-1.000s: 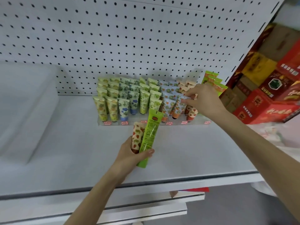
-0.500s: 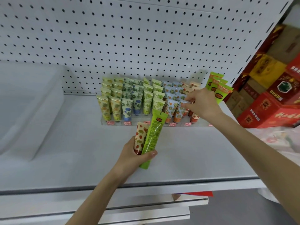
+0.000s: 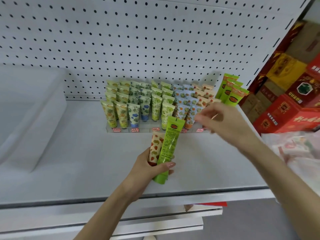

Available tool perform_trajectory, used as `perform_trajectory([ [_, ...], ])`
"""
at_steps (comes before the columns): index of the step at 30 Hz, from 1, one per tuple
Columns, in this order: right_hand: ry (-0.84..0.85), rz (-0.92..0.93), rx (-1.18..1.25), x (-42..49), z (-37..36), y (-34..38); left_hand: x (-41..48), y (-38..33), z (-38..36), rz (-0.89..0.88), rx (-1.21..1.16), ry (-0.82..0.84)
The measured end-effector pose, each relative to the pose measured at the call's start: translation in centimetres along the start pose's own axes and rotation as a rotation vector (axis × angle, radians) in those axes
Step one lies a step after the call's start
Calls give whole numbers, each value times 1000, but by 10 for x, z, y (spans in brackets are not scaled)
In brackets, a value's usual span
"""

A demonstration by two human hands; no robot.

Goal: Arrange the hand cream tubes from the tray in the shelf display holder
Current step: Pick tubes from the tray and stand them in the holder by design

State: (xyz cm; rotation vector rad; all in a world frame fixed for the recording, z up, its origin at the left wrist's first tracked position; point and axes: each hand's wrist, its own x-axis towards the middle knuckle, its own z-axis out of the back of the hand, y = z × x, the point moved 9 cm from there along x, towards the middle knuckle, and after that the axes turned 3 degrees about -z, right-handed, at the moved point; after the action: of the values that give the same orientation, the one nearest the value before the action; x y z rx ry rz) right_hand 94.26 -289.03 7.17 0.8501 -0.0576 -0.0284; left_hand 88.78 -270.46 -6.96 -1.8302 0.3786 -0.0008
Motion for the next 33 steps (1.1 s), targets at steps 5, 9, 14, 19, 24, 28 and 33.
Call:
perform_trajectory([
  [5,100,-281,363,-43,-49,-35,4,1,-32,-54,117,-1],
  [9,-23,-304,409,-48,-40,-45,4,-5,-51,-104,225,5],
  [14,-19,-343,414,-53,-22,-55,4,-1,-71,-21,44,114],
  [19,76,-365,627,-59,-17,-62,0,-3,-84,33,-157,172],
  [24,155,-410,814,-64,-25,-67,-2,0,-84,76,-262,180],
  [28,149,-415,990,-66,-27,-71,-2,2,-84,85,-316,188],
  [33,121,-350,739,-68,-19,-76,3,6,-88,70,-194,149],
])
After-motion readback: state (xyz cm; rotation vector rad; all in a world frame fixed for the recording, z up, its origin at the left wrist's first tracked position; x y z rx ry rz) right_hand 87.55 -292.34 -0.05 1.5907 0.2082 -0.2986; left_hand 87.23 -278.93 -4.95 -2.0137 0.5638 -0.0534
